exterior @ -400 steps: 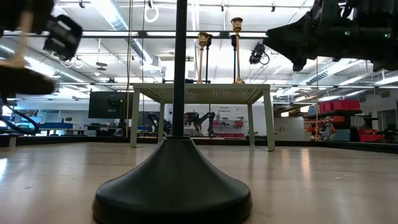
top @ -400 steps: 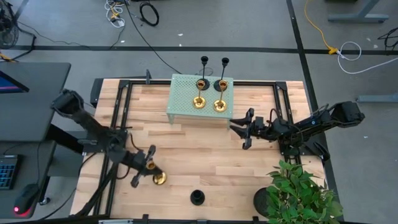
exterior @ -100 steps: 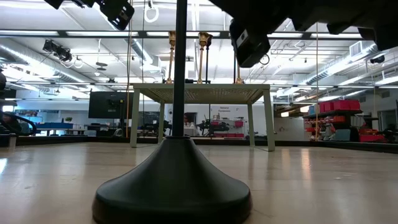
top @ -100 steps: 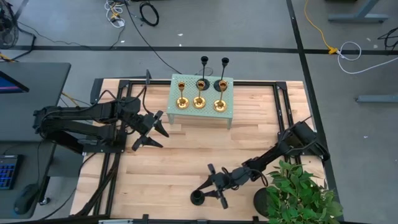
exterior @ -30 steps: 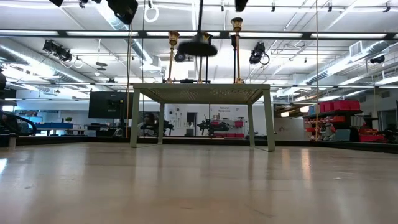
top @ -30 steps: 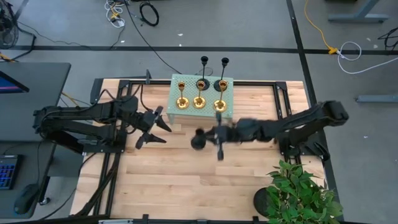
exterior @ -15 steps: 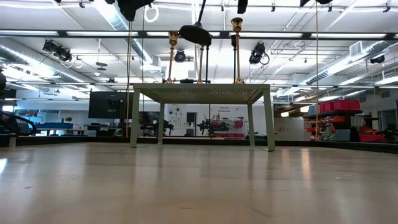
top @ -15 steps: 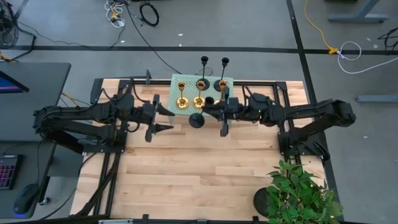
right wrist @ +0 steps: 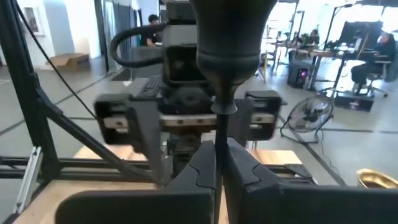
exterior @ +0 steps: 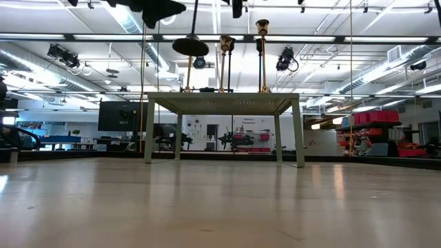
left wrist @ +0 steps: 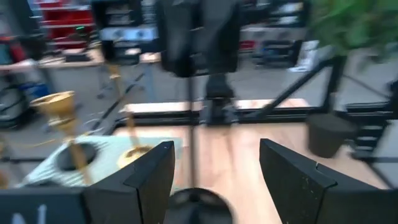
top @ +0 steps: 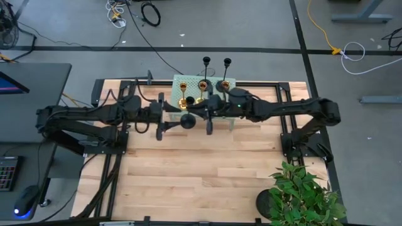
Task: Pick & Place candle stick holders
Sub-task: Put the black candle holder on the shelf aligned with the other black candle holders
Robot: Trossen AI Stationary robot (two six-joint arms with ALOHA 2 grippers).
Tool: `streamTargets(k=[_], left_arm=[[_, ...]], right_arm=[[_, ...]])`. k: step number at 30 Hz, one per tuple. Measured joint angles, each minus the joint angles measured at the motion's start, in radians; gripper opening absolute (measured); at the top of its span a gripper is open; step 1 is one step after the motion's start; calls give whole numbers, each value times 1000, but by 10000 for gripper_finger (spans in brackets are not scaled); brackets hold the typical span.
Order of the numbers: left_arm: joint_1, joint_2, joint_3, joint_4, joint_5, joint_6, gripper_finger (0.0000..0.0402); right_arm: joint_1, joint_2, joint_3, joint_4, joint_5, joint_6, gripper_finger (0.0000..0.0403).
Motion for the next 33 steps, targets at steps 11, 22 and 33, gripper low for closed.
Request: streamTargets(k=[11, 22, 33], left_arm=[[1, 11, 0, 35, -61, 27, 236], [1, 11, 0, 44, -61, 26, 236], [1, 98, 0, 123, -63, 26, 236]], right_arm=[[-11, 52, 61, -6, -42, -2, 0], [-12, 69, 61, 38, -44, -1, 0], [-20, 93, 61, 60, -69, 5, 0]])
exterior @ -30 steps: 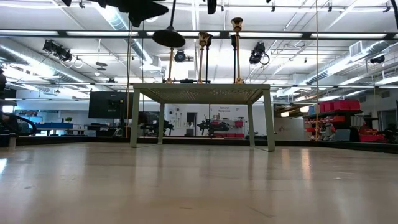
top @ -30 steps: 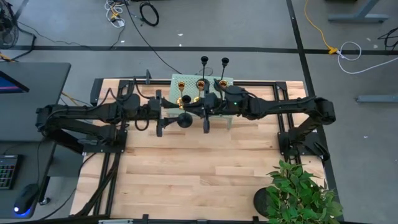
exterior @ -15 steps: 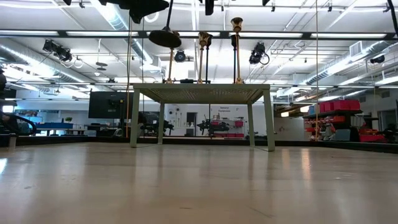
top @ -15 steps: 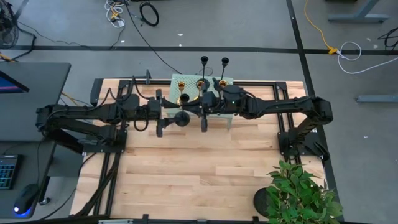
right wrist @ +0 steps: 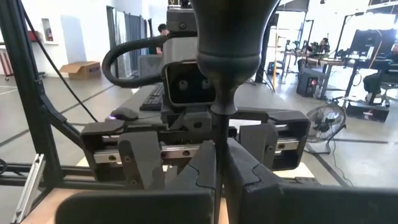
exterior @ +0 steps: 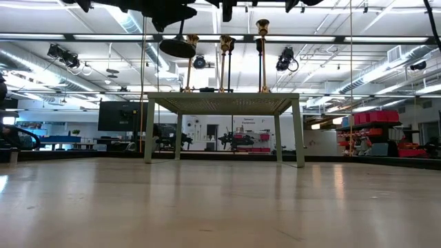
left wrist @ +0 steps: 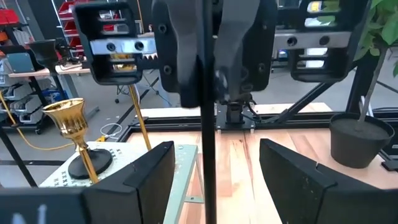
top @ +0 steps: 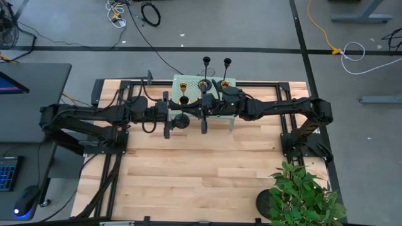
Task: Pick & Place candle stick holders
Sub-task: Put the black candle holder on the shelf aligned with the other black candle holders
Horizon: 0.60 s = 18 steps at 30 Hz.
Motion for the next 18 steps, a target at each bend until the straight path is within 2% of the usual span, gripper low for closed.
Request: streamTargets(k=[6, 18], left_arm=[[0, 6, 0, 12, -5, 0, 211], [0, 5, 0, 18, -5, 0, 82]], right_arm=[[0, 0, 0, -17, 0, 3, 0], [0, 0, 0, -15, 0, 3, 0]])
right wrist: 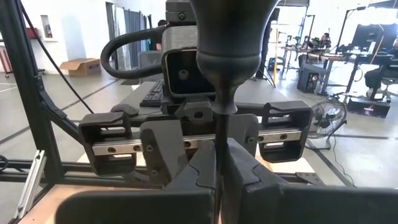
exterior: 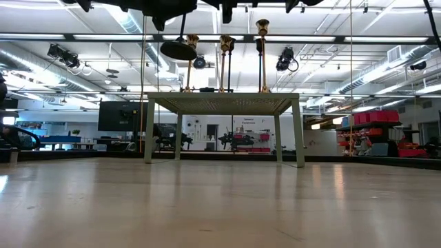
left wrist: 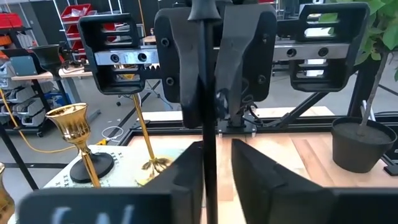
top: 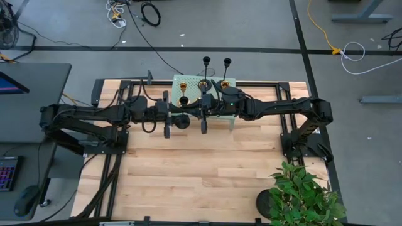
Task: Pick & Place candle stick holders
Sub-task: Put the black candle holder on the shelf aligned with the other black candle holders
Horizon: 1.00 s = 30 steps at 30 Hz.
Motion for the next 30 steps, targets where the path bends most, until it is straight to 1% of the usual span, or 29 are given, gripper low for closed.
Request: streamTargets(k=[6, 8, 14, 17, 24, 30], left_arm=[[0, 0, 0, 0, 0, -2, 26], [0, 0, 0, -1, 0, -6, 13], [0, 0, 0, -4, -1, -17, 15], [0, 0, 0, -6, -7, -17, 12], [0, 0, 0, -7, -11, -17, 12], [0, -3, 0, -7, -17, -17, 12]], right_arm=[[0, 0, 0, -4, 0, -1, 1], [0, 0, 0, -4, 0, -5, 2], [0, -1, 0, -8, 0, -9, 3], [0, -1, 0, -11, 0, -12, 11], [0, -2, 0, -8, 1, -11, 61], [0, -2, 0, -10, 2, -15, 122]])
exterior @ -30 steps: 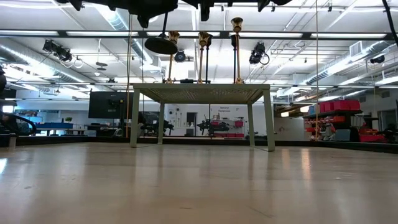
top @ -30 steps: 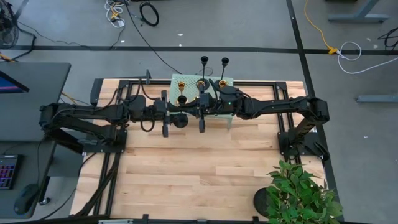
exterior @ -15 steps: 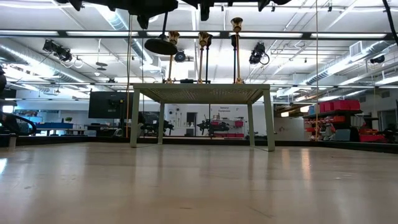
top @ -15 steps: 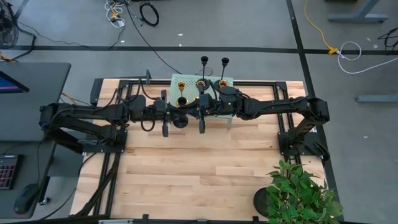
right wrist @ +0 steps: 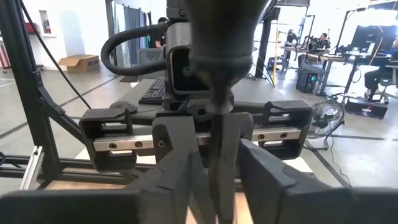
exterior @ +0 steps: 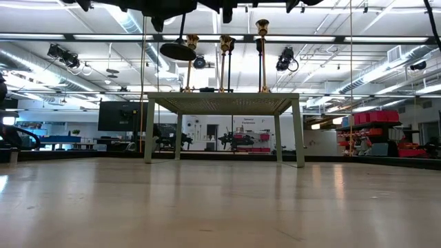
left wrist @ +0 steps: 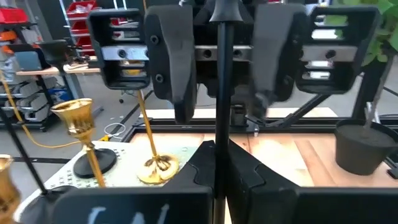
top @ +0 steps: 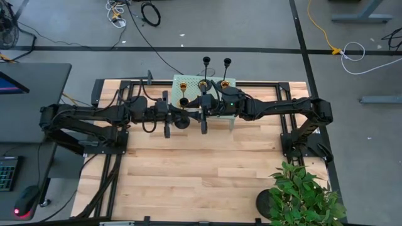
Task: Pick & Place candle stick holders
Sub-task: Put the black candle holder on the shelf aligned with the other black candle holders
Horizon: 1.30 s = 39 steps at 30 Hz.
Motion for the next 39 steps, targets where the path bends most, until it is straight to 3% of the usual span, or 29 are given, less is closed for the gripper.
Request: streamTargets(k=[9, 16, 26, 33, 39], left_arm=[[0, -53, 0, -85, -55, 3, 13], [0, -170, 0, -187, -168, 43, 12], [86, -223, 0, -254, -296, 122, 12], [236, -221, 0, -250, -192, 130, 12], [363, -214, 0, -214, -1, 130, 12]], right_arm=[[0, -17, 0, -34, 7, -19, 187], [0, -80, 0, -135, 89, -52, 187], [20, -168, 0, -355, 81, -72, 185], [61, -244, 0, -539, 77, -72, 185], [118, -307, 0, -665, 77, -59, 185]])
